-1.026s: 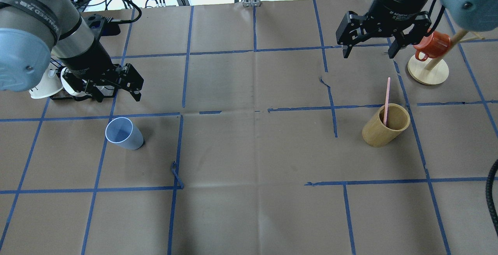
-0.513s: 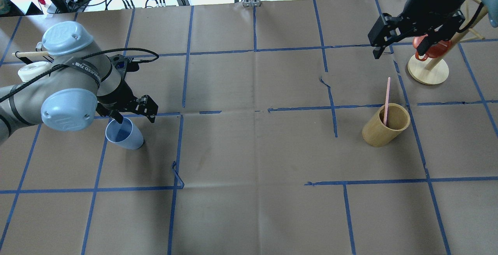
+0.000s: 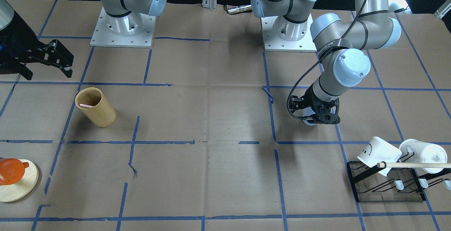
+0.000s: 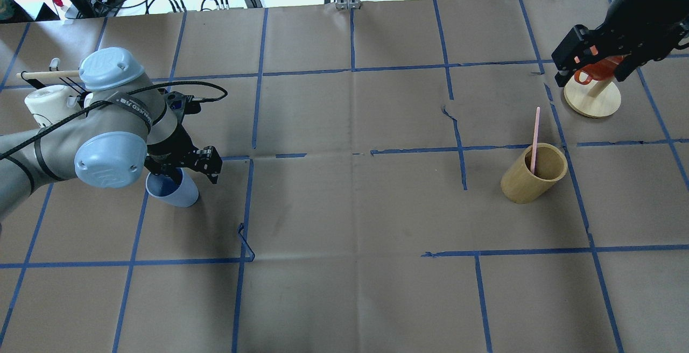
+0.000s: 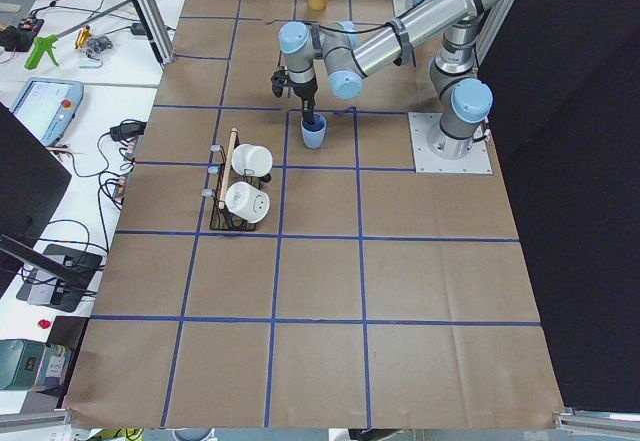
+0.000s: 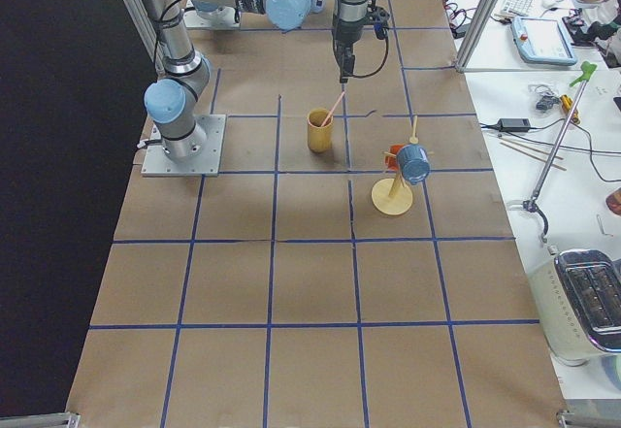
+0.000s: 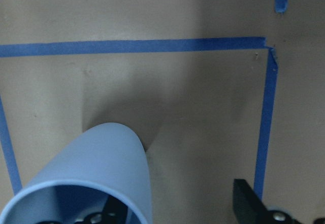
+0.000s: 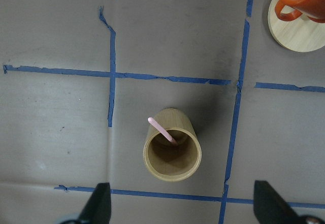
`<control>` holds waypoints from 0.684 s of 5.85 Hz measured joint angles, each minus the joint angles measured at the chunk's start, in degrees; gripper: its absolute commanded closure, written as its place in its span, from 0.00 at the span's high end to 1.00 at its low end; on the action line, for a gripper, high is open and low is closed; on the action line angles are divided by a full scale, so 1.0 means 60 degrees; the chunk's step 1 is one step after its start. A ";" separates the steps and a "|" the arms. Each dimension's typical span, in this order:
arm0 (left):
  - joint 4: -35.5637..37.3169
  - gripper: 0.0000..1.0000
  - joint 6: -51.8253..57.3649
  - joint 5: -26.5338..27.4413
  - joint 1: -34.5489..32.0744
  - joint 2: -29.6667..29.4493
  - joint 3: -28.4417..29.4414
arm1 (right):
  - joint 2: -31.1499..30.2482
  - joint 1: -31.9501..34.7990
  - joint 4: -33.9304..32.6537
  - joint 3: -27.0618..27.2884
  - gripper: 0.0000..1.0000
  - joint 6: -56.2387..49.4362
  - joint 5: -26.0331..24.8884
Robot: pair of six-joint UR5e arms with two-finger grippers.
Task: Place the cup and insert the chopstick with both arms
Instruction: 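Grasp the light blue cup with the left gripper while the right approaches the bamboo cup, then carry the blue cup to center with left gripper while right grasps pink chopstick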
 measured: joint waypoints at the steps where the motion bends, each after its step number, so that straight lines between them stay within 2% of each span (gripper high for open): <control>1: -0.0077 0.00 -0.0054 -0.0003 -0.0004 0.0049 0.0000 | -0.0003 -0.0044 -0.0278 0.0195 1.00 -0.0161 0.0018; 4: -0.0142 0.00 -0.0754 -0.0086 -0.0224 0.0134 0.0234 | -0.0155 -0.0381 -0.1862 0.1436 1.00 -0.0919 0.0213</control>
